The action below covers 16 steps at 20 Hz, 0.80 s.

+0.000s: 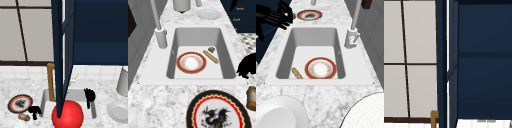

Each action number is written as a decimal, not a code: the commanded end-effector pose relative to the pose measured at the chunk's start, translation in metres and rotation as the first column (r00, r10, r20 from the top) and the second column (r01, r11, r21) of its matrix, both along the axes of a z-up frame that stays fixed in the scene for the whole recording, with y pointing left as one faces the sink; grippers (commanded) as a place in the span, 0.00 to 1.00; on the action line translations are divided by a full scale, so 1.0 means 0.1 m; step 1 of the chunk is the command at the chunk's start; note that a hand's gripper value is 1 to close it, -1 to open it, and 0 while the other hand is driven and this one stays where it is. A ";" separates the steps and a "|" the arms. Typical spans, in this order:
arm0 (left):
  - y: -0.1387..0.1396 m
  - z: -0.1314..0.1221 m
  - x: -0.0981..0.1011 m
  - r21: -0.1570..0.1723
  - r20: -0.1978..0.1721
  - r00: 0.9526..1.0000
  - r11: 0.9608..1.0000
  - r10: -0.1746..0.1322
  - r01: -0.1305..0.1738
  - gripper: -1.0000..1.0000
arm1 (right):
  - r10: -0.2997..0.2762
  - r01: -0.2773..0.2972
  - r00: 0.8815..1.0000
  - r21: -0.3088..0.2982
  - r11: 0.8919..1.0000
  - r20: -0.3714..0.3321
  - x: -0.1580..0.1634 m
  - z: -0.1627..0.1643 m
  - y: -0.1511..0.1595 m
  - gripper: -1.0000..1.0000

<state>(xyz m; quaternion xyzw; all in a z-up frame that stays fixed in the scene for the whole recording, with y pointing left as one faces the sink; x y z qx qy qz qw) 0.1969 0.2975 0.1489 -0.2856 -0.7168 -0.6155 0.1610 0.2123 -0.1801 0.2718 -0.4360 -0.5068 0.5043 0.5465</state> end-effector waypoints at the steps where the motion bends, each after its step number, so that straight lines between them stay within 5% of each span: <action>1: 0.00 0.00 0.00 0.000 0.000 1.000 1.000 0.000 0.000 0.50 | -0.002 -0.002 0.993 0.032 0.999 0.115 0.23 0.05 0.00 0.00; 8: 0.00 0.00 0.00 0.000 0.000 1.000 1.000 0.001 -0.001 0.50 | -0.024 0.016 0.961 0.033 0.999 0.277 0.66 0.09 0.00 0.00; 10: 0.00 0.00 0.00 0.000 0.000 1.000 1.000 0.001 -0.001 0.50 | -0.022 0.018 0.958 0.019 1.000 0.285 0.83 0.08 0.04 0.00; 12: 0.00 0.00 0.00 0.000 0.001 1.000 1.000 0.001 -0.001 0.50 | -0.023 0.014 0.969 0.039 0.999 0.246 1.01 0.06 0.02 0.00; 16: 0.00 0.00 0.00 0.000 0.001 1.000 1.000 0.001 -0.001 0.50 | -0.039 0.028 0.965 0.048 0.998 0.259 1.34 0.04 0.04 0.00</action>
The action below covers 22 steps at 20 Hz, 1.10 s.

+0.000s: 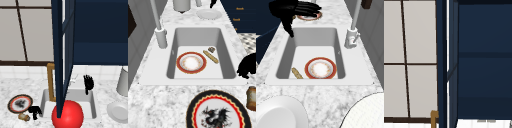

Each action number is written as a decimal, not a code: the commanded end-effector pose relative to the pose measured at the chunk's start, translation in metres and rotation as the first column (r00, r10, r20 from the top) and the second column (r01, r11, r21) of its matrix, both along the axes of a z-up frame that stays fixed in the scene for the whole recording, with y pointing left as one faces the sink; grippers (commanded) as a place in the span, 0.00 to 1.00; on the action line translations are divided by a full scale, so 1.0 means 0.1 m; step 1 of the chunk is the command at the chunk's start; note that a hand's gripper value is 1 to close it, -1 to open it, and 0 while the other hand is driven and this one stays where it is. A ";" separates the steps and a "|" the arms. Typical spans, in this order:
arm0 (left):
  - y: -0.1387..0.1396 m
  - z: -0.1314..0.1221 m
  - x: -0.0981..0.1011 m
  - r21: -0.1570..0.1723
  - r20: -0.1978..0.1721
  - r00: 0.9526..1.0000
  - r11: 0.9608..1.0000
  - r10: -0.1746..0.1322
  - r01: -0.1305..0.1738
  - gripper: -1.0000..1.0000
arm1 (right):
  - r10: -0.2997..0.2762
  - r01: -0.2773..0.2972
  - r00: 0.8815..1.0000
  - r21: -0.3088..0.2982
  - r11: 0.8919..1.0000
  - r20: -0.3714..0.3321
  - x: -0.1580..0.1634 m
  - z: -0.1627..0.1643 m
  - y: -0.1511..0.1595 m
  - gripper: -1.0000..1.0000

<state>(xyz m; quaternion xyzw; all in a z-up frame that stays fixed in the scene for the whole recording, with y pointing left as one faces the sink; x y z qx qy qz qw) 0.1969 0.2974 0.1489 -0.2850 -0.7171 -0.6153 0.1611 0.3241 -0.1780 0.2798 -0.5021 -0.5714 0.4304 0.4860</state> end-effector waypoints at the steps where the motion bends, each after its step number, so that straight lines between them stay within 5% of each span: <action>1: 0.00 0.00 0.00 0.000 0.000 1.000 1.000 0.000 0.000 0.50 | 0.000 0.000 1.000 0.024 1.000 -0.004 0.31 -0.05 0.05 0.00; 16: 0.00 0.00 0.00 0.000 0.000 1.000 1.000 0.000 0.000 0.50 | 0.006 -0.005 0.999 0.012 1.000 -0.050 1.55 -0.25 0.44 0.00; 22: 0.00 0.00 0.00 0.000 0.000 1.000 1.000 0.000 0.000 0.50 | 0.019 -0.017 0.990 0.019 1.000 -0.139 1.83 -0.45 0.58 0.00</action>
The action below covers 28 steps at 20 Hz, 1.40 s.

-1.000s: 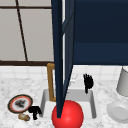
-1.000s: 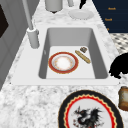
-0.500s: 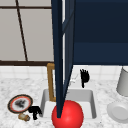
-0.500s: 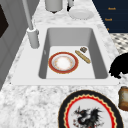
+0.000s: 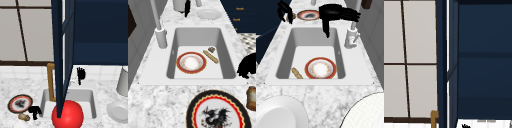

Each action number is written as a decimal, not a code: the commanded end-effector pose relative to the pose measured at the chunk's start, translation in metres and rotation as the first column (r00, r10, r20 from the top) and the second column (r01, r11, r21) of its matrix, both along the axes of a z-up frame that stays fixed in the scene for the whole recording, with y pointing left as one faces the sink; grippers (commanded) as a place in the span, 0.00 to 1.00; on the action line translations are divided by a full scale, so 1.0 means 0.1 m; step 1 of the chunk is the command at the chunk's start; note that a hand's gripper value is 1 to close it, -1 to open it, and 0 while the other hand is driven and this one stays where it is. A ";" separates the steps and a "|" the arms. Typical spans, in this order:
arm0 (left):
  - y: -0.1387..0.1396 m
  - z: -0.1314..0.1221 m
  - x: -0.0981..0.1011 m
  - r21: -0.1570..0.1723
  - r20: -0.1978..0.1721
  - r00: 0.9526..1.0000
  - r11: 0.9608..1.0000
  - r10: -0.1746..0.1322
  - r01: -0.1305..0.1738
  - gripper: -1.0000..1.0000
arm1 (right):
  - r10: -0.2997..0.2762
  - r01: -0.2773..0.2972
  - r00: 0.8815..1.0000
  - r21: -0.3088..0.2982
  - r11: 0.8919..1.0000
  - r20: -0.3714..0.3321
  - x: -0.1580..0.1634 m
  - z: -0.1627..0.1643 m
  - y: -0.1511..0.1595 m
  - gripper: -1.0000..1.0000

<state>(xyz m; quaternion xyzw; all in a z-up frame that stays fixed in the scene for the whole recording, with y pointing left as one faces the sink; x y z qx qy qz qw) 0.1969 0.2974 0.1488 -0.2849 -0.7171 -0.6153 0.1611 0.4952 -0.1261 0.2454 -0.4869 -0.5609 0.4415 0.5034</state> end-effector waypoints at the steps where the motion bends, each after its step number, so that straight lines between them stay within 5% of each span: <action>1: 0.00 0.00 0.00 0.000 0.000 1.000 1.000 0.000 0.000 0.50 | 0.019 -0.018 0.994 0.010 1.000 -0.109 0.14 -0.11 0.08 0.00; 8: 0.00 0.00 0.00 0.000 0.000 1.000 1.000 0.000 0.000 0.50 | 0.029 -0.022 0.955 0.026 0.999 -0.296 0.40 -0.21 0.25 0.00; 15: 0.00 0.00 0.00 0.000 0.000 1.000 1.000 0.000 0.000 0.50 | 0.052 -0.047 0.874 0.022 0.999 -0.482 0.60 -0.20 0.33 0.00; 23: 0.00 0.00 0.00 0.000 0.000 1.000 1.000 0.000 0.000 0.50 | 0.066 -0.071 0.845 0.011 0.997 -0.531 0.81 0.12 0.26 0.00; 24: 0.00 0.00 0.00 0.000 0.000 1.000 1.000 0.000 0.000 0.50 | 0.070 -0.071 0.838 0.019 0.997 -0.540 0.85 0.12 0.25 0.00; 26: 0.00 0.00 0.00 0.000 0.000 1.000 1.000 0.000 0.000 0.50 | 0.106 -0.101 0.807 0.041 0.994 -0.581 0.95 0.07 0.23 0.00; 28: 0.00 0.00 0.00 0.000 0.000 1.000 1.000 0.000 0.000 0.50 | 0.134 -0.122 0.805 0.059 0.991 -0.578 0.99 0.09 0.23 0.00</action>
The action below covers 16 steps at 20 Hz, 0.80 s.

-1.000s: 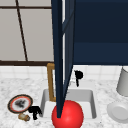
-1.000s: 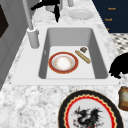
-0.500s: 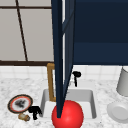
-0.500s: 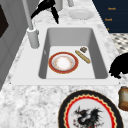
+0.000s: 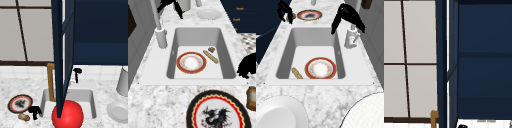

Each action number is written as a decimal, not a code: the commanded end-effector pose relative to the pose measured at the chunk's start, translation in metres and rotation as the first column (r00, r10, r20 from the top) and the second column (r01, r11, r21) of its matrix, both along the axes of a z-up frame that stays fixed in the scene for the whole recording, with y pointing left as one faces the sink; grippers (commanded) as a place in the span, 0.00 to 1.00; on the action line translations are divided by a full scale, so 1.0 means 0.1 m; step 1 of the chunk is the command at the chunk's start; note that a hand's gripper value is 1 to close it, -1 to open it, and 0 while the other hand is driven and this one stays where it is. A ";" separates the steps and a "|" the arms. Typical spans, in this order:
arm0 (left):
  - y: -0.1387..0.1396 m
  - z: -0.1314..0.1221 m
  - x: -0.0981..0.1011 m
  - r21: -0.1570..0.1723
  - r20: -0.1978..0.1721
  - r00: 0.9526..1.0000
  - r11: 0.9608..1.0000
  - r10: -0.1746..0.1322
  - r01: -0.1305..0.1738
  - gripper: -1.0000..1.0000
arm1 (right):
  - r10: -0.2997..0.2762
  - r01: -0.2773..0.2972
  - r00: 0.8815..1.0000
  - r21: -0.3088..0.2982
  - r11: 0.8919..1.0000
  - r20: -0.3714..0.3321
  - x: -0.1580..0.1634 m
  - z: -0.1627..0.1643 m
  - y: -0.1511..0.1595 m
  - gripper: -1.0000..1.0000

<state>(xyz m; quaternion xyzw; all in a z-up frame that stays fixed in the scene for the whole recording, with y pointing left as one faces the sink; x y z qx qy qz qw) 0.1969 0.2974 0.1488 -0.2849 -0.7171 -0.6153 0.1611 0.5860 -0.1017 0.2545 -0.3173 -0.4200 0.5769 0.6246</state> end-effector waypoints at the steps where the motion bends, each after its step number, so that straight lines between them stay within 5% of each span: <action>1: 0.00 0.00 0.00 0.000 0.000 1.000 1.000 0.000 0.000 0.50 | 0.048 -0.047 0.997 0.024 0.999 -0.054 0.14 0.00 -0.02 0.00; 16: 0.00 0.00 0.00 0.000 0.000 1.000 1.000 0.000 0.000 0.50 | 0.134 -0.127 0.984 0.067 0.990 -0.117 0.66 -0.63 -0.25 0.00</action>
